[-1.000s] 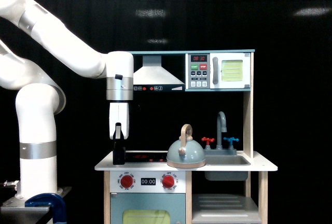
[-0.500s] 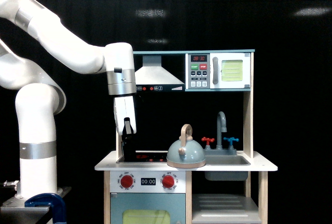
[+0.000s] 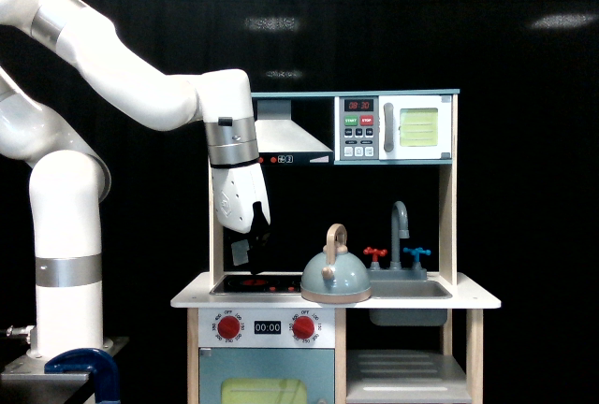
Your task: Place the teapot on the stove
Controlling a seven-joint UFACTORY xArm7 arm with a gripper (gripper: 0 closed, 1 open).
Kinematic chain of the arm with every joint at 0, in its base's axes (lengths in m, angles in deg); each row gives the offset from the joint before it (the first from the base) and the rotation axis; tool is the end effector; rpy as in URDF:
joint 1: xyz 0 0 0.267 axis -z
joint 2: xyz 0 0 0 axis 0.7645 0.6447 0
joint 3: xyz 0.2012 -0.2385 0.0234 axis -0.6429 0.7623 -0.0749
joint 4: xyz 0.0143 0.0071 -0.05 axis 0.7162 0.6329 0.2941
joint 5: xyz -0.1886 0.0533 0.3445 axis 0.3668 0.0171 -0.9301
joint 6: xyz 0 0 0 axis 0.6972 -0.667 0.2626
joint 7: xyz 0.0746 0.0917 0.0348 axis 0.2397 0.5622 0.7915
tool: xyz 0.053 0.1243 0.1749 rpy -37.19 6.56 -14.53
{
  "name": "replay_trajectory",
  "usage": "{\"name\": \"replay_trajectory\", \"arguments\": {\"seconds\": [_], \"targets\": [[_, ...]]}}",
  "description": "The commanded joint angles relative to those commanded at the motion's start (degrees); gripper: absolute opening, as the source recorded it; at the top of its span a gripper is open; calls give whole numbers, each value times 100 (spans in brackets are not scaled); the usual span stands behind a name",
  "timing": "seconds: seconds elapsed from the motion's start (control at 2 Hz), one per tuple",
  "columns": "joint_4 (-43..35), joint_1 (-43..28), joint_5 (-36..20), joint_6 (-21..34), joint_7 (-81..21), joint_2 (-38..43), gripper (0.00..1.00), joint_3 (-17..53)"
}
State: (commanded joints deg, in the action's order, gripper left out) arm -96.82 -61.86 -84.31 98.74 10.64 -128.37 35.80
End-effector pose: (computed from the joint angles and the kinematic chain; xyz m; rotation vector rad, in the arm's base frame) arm 0.3242 0.0386 0.0922 -2.7714 -0.9635 -0.3413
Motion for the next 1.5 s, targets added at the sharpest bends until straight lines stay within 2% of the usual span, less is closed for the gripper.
{"name": "replay_trajectory", "arguments": {"seconds": [0.5, 1.0, 1.5], "targets": [[-770, -842, -449, 181, -1271, 567, 100, 730], [-2453, -2445, -1823, 1082, -4455, 2458, 100, 2751], [-3460, -2826, -3137, 2420, -6606, 3946, 100, 3299]]}}
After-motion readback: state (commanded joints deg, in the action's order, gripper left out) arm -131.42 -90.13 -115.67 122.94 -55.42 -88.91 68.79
